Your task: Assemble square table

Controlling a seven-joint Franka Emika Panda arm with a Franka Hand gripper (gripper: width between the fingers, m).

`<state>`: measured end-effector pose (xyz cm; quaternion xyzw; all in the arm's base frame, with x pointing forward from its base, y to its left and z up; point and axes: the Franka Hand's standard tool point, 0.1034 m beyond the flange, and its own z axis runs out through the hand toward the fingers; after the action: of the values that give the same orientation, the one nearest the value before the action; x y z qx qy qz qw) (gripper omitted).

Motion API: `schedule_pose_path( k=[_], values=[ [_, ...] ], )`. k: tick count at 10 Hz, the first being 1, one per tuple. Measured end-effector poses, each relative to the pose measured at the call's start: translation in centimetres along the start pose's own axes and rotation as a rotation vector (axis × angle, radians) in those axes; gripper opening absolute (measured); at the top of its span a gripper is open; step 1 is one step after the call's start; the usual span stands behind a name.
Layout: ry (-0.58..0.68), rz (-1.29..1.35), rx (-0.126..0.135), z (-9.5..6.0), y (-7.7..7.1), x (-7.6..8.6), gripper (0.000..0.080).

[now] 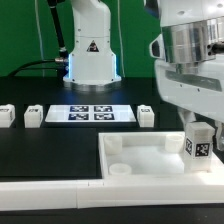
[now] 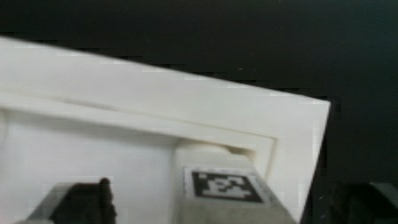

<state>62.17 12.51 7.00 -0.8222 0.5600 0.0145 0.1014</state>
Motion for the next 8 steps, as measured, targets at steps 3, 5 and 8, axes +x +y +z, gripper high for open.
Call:
schedule_pose_path(
  k=[3, 5, 8],
  values=[
    [0.005, -0.457, -0.051, -0.2, -0.2, -0.2, 0.0646],
    [0.003, -0.611, -0.053, -0.2, -0.2, -0.1, 0.0649],
    [0.041, -1.082, -0.1, -0.8, -0.7, 0.8, 0.0649]
  ],
)
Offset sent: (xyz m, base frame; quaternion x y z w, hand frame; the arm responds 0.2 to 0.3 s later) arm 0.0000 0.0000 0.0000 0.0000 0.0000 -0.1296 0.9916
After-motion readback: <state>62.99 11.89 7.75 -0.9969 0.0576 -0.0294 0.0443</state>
